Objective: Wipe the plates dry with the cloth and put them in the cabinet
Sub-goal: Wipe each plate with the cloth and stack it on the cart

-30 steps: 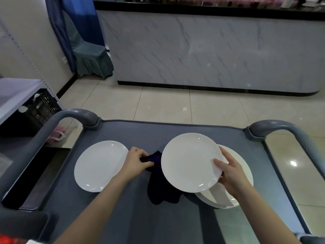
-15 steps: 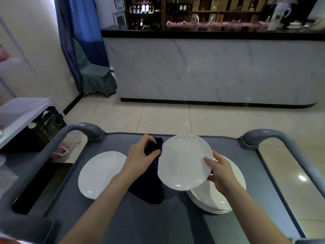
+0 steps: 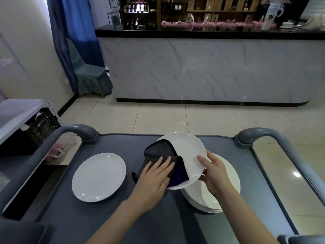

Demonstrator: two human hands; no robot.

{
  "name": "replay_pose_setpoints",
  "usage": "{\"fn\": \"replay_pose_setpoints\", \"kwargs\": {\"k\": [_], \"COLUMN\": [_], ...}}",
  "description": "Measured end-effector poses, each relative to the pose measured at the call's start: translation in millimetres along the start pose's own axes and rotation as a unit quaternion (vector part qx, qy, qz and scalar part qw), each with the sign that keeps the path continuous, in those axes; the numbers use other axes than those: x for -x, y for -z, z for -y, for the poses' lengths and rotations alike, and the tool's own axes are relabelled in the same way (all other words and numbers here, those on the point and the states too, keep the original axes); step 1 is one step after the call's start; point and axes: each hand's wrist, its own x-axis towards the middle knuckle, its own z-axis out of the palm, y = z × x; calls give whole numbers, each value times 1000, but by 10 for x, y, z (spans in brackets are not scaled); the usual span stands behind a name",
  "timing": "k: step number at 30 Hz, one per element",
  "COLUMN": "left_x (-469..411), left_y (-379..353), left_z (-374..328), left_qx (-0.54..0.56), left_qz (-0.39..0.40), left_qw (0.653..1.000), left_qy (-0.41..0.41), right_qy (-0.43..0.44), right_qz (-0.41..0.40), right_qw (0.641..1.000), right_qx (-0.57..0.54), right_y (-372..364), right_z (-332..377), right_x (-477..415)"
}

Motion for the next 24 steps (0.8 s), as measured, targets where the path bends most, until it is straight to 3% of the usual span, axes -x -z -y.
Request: {"fn": "replay_pose_setpoints", "kwargs": {"k": [8,14,19,24], "left_x": [-250,-640,-482,-41], "left_y": [-36,126,89,-68], "left_z": [-318,-5,208,29], "left_qx": [-9,-26,11,57], "left_qz": [38,38,-20,-40], "left_qw": [997,999,998,997], "left_qy": [-63,7,54,23], "right_qy": [-14,-1,17,39], "right_qz": [21,41,23,10], "right_qw": [1000,999,999,999], "right_qx": [2,23,20,6], "right_y": [-100,-64,33,41], "right_z": [-103,-59,68,183], "right_x": [74,180,155,76]}}
